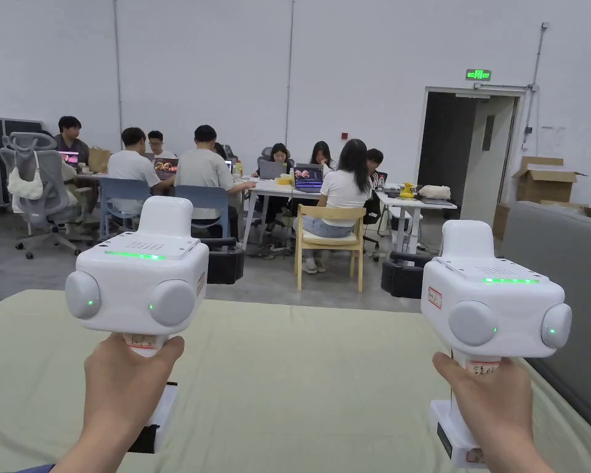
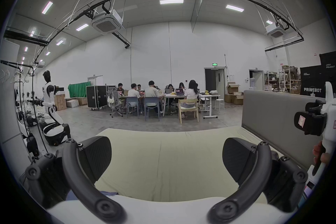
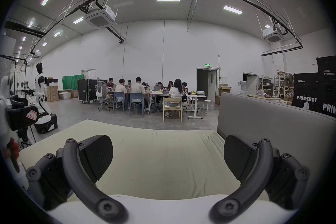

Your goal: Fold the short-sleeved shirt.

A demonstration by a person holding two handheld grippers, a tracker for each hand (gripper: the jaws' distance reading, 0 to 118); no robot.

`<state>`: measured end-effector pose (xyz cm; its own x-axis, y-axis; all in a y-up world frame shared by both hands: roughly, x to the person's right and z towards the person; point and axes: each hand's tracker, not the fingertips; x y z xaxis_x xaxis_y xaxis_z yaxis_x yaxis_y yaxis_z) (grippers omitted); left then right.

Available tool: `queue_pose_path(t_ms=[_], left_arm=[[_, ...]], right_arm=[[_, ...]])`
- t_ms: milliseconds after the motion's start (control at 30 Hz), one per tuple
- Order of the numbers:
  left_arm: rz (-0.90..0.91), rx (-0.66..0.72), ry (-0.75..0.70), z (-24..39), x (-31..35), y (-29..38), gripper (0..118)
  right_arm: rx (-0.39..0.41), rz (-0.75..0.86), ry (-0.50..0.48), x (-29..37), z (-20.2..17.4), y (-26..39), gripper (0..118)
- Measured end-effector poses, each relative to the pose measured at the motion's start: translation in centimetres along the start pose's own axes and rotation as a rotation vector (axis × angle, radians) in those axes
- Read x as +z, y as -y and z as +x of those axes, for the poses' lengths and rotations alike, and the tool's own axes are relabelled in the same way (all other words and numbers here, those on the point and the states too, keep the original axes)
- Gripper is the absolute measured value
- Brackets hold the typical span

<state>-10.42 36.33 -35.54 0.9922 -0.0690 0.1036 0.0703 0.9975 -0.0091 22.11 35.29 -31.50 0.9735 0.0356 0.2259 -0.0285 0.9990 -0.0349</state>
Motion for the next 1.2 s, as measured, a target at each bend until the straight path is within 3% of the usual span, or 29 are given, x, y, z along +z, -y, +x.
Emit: queue_pose_path(t_ms=[1200], left_arm=[[0.002, 0.003, 0.007, 0.16, 0.1, 0.02, 118]], right_arm=[[0.007, 0.002, 0.0, 0.24, 0.26, -0.04, 118]])
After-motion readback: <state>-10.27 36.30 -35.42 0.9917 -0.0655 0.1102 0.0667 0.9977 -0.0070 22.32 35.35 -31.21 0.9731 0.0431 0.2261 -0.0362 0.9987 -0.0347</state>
